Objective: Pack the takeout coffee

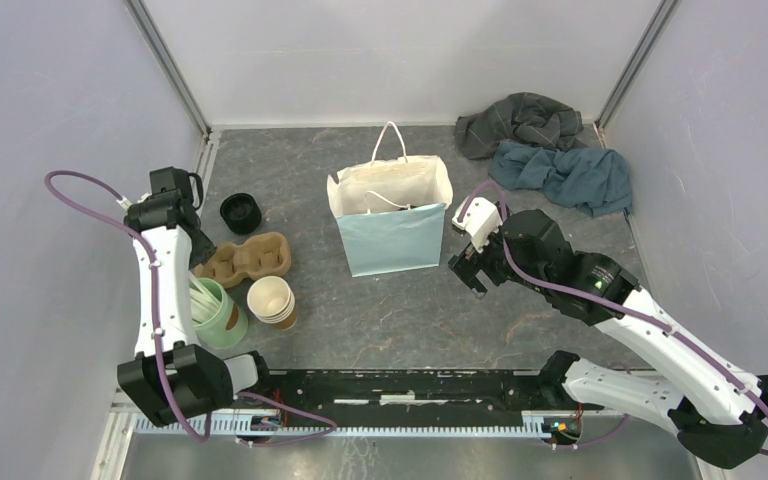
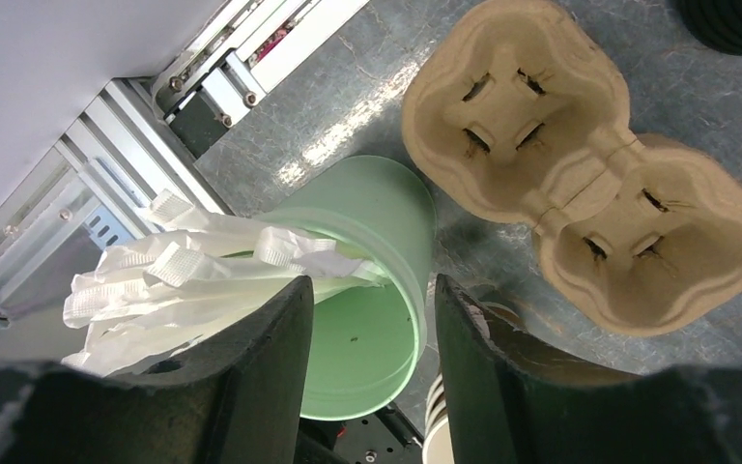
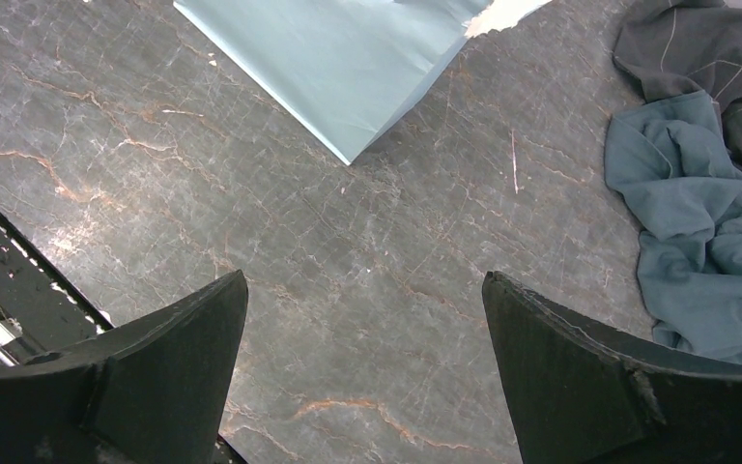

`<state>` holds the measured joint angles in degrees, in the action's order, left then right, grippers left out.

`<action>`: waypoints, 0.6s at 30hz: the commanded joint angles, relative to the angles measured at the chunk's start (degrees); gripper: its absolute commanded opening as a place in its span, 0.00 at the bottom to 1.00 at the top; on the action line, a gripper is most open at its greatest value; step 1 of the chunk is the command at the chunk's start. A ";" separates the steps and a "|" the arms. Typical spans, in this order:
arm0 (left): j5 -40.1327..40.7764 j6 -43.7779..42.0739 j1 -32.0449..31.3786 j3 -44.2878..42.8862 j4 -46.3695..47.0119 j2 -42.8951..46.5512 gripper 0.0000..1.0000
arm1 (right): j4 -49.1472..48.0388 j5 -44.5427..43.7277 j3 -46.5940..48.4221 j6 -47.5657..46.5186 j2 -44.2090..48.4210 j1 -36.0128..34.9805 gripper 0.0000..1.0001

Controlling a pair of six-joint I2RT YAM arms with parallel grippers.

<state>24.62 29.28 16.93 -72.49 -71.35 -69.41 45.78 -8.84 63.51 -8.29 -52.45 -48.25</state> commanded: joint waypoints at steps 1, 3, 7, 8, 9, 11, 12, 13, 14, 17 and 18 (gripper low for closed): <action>1.76 1.46 0.37 0.24 2.80 -1.16 0.55 | -2.41 0.31 -0.07 -0.32 0.56 -0.01 0.98; 2.51 1.44 0.35 0.43 3.18 -1.30 0.53 | -2.44 0.20 -0.08 -0.40 0.66 -0.04 0.98; 2.47 0.87 0.35 1.75 4.83 -0.83 0.50 | -2.25 -0.36 0.05 -0.52 0.61 0.06 0.98; 2.23 0.87 0.37 2.08 4.99 -0.94 0.49 | -2.19 -0.35 0.16 -0.50 0.60 0.07 0.98; 2.19 0.87 0.38 2.38 5.07 -1.05 0.48 | -2.07 -0.45 0.36 -0.49 0.61 -0.07 0.98; 2.35 0.68 0.38 2.80 5.62 -1.02 0.44 | -2.03 -0.48 0.38 -0.50 0.71 -0.07 0.98; 2.32 0.36 0.35 2.89 6.11 -0.80 0.43 | -2.02 -0.49 0.33 -0.49 0.76 -0.01 0.98; 2.28 0.16 0.34 3.01 6.48 -0.57 0.43 | -2.00 -0.48 0.39 -0.49 0.76 0.00 0.98; 2.35 -0.10 0.35 3.05 6.63 -0.56 0.42 | -1.98 -0.56 0.33 -0.49 0.76 -0.02 0.98; 2.47 -0.51 0.31 2.81 6.42 -0.75 0.36 | -1.87 -0.55 0.34 -0.49 0.69 0.00 0.98; 2.45 -0.68 0.39 2.71 6.30 -0.50 0.34 | -1.76 -0.56 0.50 -0.43 0.72 -0.06 0.98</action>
<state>25.47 29.28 16.97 -69.32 -67.02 -70.78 45.78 -8.86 63.48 -8.45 -52.45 -48.25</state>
